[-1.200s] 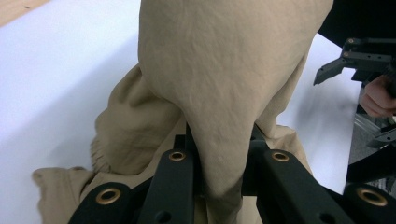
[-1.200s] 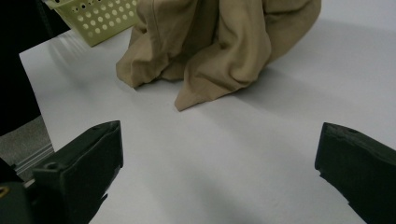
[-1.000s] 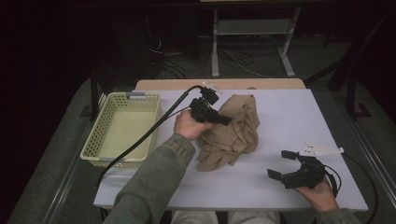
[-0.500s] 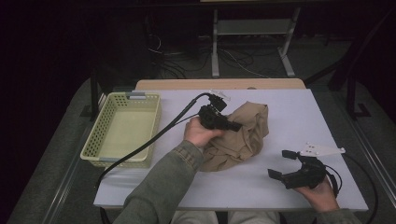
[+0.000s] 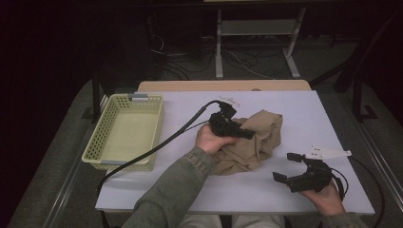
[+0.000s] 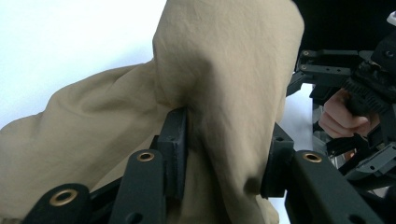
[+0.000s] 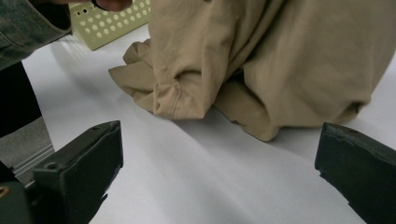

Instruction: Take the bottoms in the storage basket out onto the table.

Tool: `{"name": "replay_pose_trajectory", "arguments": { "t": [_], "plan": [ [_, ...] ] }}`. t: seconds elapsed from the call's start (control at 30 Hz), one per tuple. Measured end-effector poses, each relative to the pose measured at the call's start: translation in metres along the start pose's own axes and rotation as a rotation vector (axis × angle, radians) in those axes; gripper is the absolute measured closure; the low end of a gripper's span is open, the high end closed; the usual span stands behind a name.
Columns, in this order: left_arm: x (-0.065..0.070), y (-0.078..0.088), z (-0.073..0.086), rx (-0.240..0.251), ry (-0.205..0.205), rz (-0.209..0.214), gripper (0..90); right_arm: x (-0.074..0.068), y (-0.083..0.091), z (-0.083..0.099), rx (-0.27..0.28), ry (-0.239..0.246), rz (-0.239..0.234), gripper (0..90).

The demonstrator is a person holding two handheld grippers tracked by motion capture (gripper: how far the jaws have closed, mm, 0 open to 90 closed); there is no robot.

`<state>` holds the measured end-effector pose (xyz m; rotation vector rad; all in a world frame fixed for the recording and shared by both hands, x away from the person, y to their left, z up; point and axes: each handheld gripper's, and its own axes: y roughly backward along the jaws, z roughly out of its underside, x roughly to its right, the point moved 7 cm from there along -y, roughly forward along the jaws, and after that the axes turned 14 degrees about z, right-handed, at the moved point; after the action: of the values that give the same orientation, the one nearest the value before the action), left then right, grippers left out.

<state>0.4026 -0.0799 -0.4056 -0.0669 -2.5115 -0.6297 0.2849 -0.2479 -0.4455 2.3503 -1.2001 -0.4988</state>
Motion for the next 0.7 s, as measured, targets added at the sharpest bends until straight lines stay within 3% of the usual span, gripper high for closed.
{"name": "replay_pose_trajectory", "arguments": {
  "t": [0.1,0.33,0.7],
  "plan": [
    [0.0,-0.006,0.003,-0.005,-0.026,0.012,56.9,0.0,0.0,0.0,0.001,0.002,-0.001,0.7],
    [0.002,-0.021,0.01,0.014,-0.11,-0.023,50.6,-0.001,0.0,0.0,-0.003,0.007,-0.001,0.7],
    [0.01,-0.017,0.007,0.025,-0.118,-0.027,23.3,-0.001,0.0,0.0,-0.003,0.01,0.001,0.7]
  ]
}}
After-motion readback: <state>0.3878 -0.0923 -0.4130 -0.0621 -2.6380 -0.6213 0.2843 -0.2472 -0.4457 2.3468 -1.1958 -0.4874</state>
